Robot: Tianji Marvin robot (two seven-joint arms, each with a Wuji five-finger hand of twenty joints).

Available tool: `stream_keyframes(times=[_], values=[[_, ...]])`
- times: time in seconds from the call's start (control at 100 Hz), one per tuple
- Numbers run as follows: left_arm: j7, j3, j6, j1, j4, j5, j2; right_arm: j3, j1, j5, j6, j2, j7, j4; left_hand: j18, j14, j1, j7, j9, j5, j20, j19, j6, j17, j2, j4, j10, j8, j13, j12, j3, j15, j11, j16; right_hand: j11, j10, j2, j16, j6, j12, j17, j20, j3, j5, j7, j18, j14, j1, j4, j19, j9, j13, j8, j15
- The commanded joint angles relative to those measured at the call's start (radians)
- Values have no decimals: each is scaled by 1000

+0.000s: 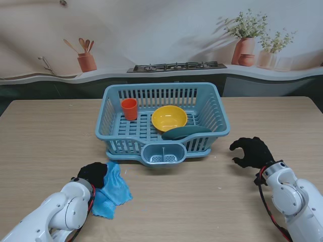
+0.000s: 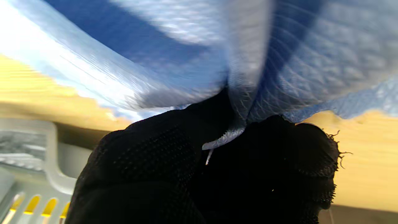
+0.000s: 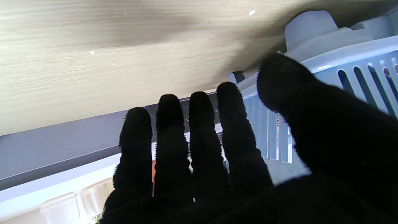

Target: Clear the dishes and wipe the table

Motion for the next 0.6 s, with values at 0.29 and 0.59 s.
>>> stream_keyframes(times=[0.29, 0.59], values=[[-173, 154, 59, -65, 18, -94, 1, 4, -5, -5, -6, 0, 6, -1, 34, 11, 24, -56, 24, 83, 25, 22, -173, 5, 60, -4, -74, -45, 6, -43, -14, 5, -57, -2, -2, 4, -3, 5, 11, -3, -1, 9, 11, 8, 3, 16, 11, 24, 33, 6, 2, -11, 5, 14], [-26, 52, 9, 24, 43, 9, -18, 4, -4, -5, -8, 0, 9, -1, 34, 16, 26, -54, 25, 83, 28, 20, -169, 6, 57, -5, -71, -45, 6, -43, -14, 4, -56, -1, -1, 4, -3, 5, 10, -3, -1, 9, 12, 8, 3, 16, 10, 25, 33, 6, 2, -12, 5, 14]])
